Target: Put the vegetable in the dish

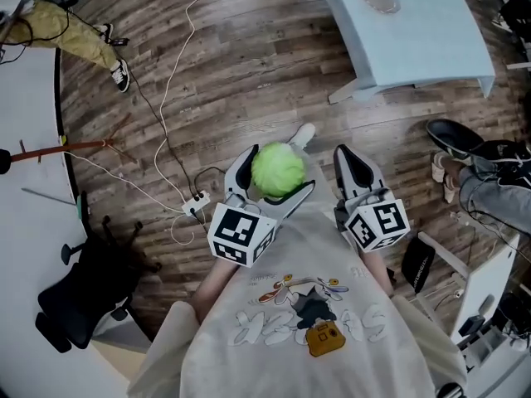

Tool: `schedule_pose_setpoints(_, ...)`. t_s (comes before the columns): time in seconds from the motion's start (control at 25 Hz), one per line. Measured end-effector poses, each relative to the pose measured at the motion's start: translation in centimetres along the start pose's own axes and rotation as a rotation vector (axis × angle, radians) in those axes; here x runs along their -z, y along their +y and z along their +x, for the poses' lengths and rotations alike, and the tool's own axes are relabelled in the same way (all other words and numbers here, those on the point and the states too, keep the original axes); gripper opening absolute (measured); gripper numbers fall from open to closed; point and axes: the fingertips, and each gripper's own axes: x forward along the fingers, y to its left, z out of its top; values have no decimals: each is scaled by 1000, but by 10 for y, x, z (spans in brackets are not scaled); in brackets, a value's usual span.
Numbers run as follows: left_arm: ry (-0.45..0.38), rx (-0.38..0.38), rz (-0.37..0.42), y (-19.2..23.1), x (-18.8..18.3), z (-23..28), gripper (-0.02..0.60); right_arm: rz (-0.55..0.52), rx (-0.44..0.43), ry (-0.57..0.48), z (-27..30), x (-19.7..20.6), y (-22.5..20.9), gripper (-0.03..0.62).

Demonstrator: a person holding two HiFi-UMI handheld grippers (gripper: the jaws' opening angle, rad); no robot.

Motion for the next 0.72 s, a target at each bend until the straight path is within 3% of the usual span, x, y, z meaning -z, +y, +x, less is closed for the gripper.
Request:
schedule_pose_setpoints(0.4,41,102,98,24,-96,128,532,50,111,-75,56,-81,-117,23)
schedule_pose_setpoints(0.72,49,88,113,44,-142,201,532,114,143,-148,89,-129,-190,23)
